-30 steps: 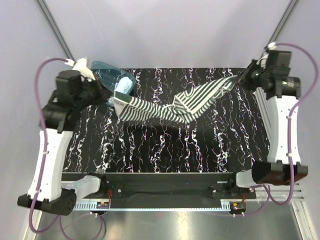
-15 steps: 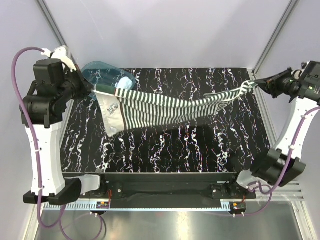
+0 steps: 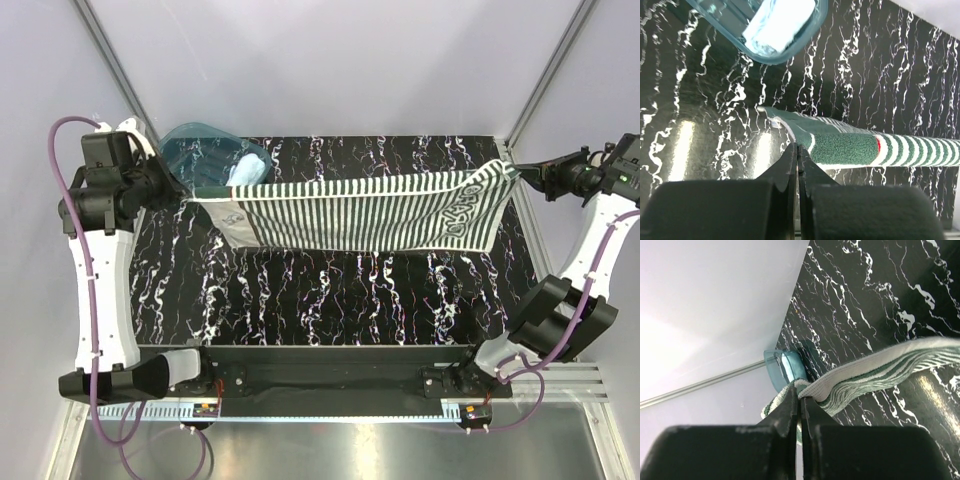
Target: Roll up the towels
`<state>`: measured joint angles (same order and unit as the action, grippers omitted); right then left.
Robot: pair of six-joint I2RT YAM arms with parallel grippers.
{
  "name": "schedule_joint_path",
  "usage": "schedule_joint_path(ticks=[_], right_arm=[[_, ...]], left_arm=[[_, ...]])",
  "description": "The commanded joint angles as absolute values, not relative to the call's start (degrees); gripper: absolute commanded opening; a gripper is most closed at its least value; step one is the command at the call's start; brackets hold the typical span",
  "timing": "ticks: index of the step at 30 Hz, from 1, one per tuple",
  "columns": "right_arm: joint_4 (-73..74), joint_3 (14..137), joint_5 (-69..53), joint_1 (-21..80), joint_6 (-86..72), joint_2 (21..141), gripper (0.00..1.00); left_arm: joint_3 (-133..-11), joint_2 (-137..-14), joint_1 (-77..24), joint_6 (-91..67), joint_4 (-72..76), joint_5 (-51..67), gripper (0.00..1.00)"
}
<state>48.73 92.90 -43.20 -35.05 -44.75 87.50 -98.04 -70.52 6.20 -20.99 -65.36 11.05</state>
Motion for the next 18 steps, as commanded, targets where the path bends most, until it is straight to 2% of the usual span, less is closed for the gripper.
schedule_joint_path(ticks=[1, 6, 9, 11, 14, 17, 18], right_arm=[[40.4, 89.9, -46.0, -35.7, -47.9, 86.7, 0.0], [38.2, 91.8, -47.0, -33.2, -47.7, 89.6, 0.0], [33.9, 93.5, -49.6, -31.6, -49.8, 92.2, 0.0], [26.9, 94.1, -51.7, -30.6, -53.2, 92.0, 0.0], [16.9, 95.4, -53.4, -30.5, -55.6, 89.7, 0.0], [11.2, 93.3, -53.7, -30.4, -52.9, 85.0, 0.0], [9.7, 88.6, -53.9, -30.5, -52.8, 82.3, 0.0]], left_arm=[[-96.5, -70.8, 7.1, -20.0, -59.2, 15.5, 0.0], [-93.4, -73.8, 6.8, -22.1, -52.8, 23.3, 0.0], [-95.7, -77.9, 6.3, -22.3, -50.0, 25.7, 0.0], [-101.6, -82.0, 5.9, -22.1, -50.8, 27.1, 0.0], [-109.9, -83.8, 5.6, -20.8, -51.7, 26.5, 0.0], [-106.6, -80.3, 5.7, -19.5, -49.8, 26.2, 0.0], [-104.2, -78.9, 5.8, -18.9, -49.1, 26.8, 0.0]])
